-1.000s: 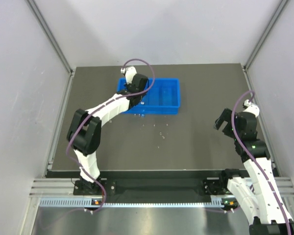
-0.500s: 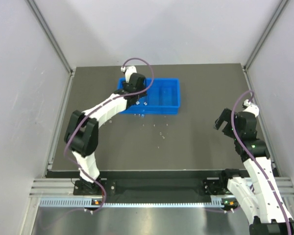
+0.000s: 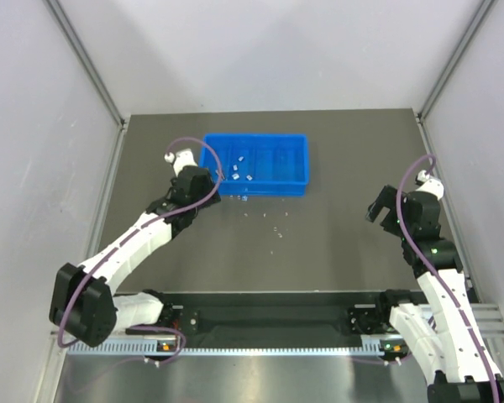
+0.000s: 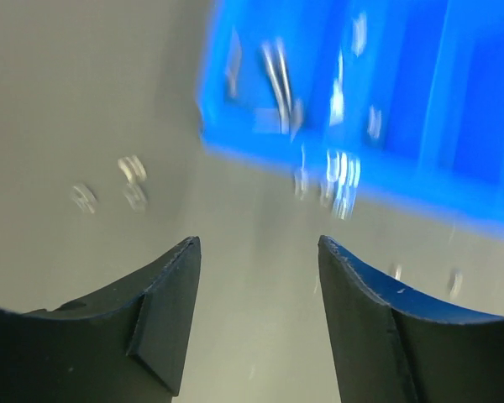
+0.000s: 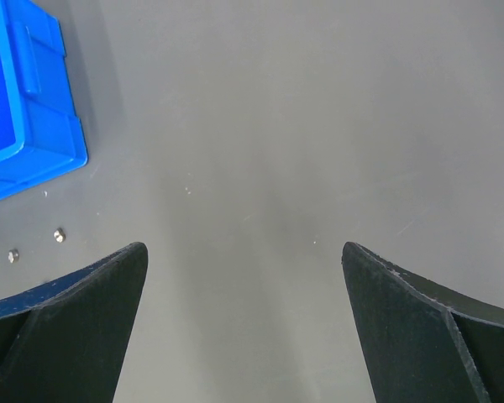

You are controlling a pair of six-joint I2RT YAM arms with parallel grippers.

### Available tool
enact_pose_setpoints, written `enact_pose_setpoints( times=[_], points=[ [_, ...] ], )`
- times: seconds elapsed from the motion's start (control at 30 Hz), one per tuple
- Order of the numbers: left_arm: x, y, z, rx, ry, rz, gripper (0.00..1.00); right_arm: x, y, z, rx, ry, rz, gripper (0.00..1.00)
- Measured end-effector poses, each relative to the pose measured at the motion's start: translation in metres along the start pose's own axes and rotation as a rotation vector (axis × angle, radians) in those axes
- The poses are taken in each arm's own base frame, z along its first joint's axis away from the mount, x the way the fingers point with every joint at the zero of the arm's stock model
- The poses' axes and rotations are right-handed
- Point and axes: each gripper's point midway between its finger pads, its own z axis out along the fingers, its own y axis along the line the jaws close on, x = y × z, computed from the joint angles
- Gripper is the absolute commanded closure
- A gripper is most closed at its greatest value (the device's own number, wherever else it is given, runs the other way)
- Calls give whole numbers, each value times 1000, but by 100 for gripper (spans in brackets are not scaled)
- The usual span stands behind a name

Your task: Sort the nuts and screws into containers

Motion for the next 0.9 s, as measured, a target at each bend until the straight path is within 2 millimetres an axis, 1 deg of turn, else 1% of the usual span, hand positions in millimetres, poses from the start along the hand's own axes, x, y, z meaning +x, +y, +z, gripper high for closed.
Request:
enact_pose_setpoints(
  times=[0.07, 0.17, 0.23, 0.37, 0.47, 0.53, 0.63, 0.73, 0.9],
  points=[
    [37, 1, 2, 52, 106, 28, 41, 0, 0, 0, -1, 1, 0, 0],
    [73, -5, 2, 120, 207, 49, 43, 0, 0, 0, -1, -1, 0, 0],
    [85, -12, 5, 157, 243, 58, 44, 0, 0, 0, -1, -1, 0, 0],
    [105, -30, 19, 189, 290, 100, 48, 0, 0, 0, 0, -1, 0, 0],
    [117, -47, 32, 192, 318, 146, 49, 2, -1, 1, 1, 2, -1, 0],
    [119, -59, 44, 184, 321, 167, 49, 4, -2, 2, 5, 7, -1, 0],
    [121, -71, 60, 160, 312, 189, 48, 4, -2, 2, 7, 8, -2, 0],
    [124, -77, 72, 134, 302, 206, 48, 4, -2, 2, 8, 8, -2, 0],
    [127, -81, 88, 83, 281, 230, 48, 4, -2, 2, 8, 8, -2, 0]
  ],
)
